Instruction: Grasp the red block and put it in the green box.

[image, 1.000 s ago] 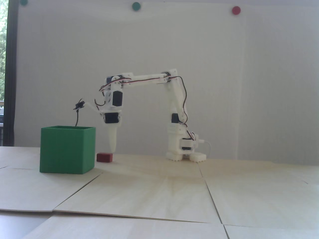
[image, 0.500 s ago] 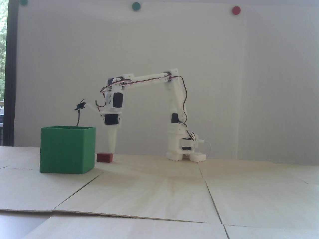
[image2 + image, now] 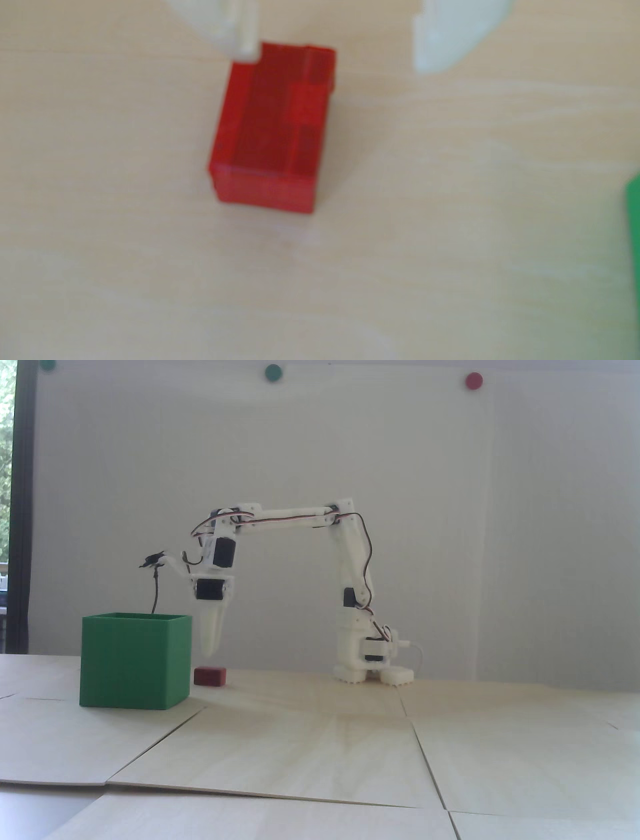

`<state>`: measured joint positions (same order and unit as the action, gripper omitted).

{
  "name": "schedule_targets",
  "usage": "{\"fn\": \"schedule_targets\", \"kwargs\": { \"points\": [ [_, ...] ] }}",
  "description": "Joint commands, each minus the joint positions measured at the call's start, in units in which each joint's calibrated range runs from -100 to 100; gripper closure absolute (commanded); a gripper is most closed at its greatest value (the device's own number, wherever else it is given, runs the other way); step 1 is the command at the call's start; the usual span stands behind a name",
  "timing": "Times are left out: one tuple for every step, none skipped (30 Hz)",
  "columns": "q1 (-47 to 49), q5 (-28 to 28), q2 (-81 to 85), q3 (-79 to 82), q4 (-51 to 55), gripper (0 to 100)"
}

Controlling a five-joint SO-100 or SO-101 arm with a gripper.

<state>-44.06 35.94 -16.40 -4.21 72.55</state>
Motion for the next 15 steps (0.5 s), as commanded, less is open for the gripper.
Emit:
{"fn": "schedule_targets", "kwargs": {
  "points": [
    [-0.37, 0.03, 0.57, -3.78, -0.71, 84],
    [-0.29, -0.02, 0.57, -3.78, -0.71, 84],
    [-0.29, -0.07, 0.49, -3.78, -0.71, 84],
    [-0.13, -0.12, 0.49, -3.78, -0.79, 84],
    [0.03, -0.17, 0.49, -3.78, -1.04, 84],
    [0.11, -0.23, 0.49, -3.69, -1.04, 84],
    [0.27, -0.28, 0.33, -3.69, -1.04, 84],
    [0.27, -0.28, -0.14, -3.69, -0.96, 84],
    [0.35, -0.28, -0.78, -3.69, -1.04, 84],
    [0.67, -0.33, -1.57, -3.69, -1.21, 84],
    [0.83, -0.33, -1.80, -3.69, -1.21, 84],
    [0.83, -0.33, -2.04, -3.69, -1.21, 84],
    [0.83, -0.33, -2.12, -3.69, -1.21, 84],
    [0.83, -0.33, -2.20, -3.69, -1.30, 84],
    [0.83, -0.33, -2.20, -3.69, -1.30, 84]
  ]
}}
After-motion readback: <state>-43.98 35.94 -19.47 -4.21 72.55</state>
